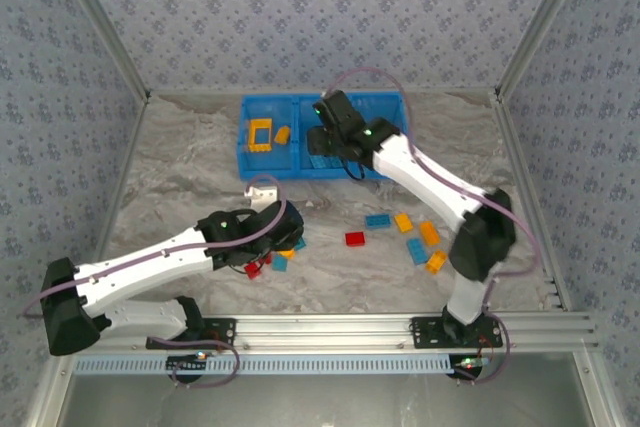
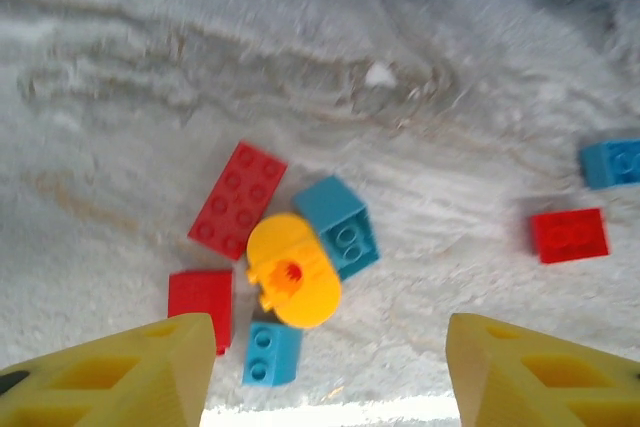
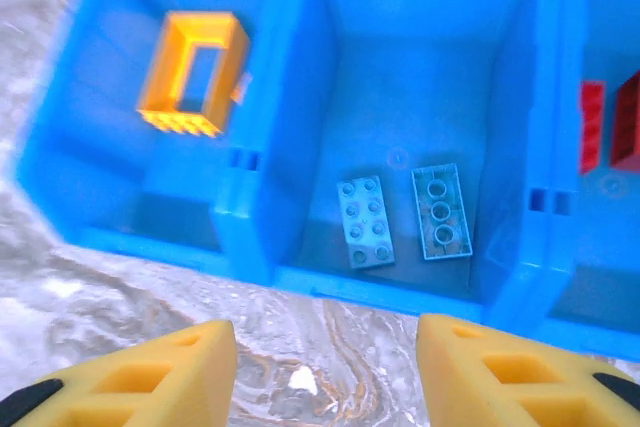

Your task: Sort the legos into containers by color

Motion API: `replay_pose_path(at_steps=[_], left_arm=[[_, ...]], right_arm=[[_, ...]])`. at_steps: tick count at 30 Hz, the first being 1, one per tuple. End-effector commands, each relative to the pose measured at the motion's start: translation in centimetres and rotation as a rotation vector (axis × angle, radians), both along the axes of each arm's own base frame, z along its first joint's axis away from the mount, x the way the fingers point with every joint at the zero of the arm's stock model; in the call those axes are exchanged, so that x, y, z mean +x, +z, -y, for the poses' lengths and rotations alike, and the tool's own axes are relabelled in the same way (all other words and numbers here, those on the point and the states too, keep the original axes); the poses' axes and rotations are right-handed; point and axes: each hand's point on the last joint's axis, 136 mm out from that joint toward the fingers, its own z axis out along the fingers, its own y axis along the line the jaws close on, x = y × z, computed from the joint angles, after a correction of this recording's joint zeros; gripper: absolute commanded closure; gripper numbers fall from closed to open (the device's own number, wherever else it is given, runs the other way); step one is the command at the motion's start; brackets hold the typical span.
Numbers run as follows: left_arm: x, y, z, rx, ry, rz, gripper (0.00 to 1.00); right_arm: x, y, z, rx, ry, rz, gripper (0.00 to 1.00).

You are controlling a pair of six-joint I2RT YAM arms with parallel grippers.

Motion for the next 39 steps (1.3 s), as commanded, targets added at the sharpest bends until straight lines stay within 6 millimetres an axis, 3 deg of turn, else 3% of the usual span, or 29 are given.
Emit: replay_pose_path(at_steps=[1,5,11,15,19,25,33,39], left_arm=[[-1.3,-1.0,-0.8,-0.030,0.023,-0.077,0.39],[-2.3,-2.3,-2.3,0.006,0.027,-0.113,0.40],[-3.5,-3.7,-3.6,-0.036,0.027,-0.158,0.44],[-4.9,-6.0,-1.2,-0.071,-0.116,-0.281,0.43],[-5.7,-8.2,-0.6,0.031,-0.190,-0.379,0.36],[-5.4,-10.3,-0.1,0.071,-0.197,-0.412,0.38],[-4.8,-12.3,-0.2,0.103,-0.190,-0.411,0.40],[-4.3,-13.5,-0.2,0.112,-0.194,-0.414,0.40]], right_arm=[[-2.4,1.5,1.2,0.002,0.005,0.120,0.47],[-7.6,1.1,1.9,0.032,0.081,0.175,0.47],[-14.3,-3.0,3.0,-0.003,0.150,0.139,0.47],[-17.4,-5.4,2.9,0.017,0.213,0.105,0.46],[-20.6,-6.6,1.5,0.075,0.341,0.081,0.42],[-25.6,-8.0,0.2,0.086,0.526,0.057,0.41],[-28.4,-8.5,0.4,0.132,0.583,0.054,0.40],[-28.8,-8.4,1.3,0.141,0.564,0.058,0.39]])
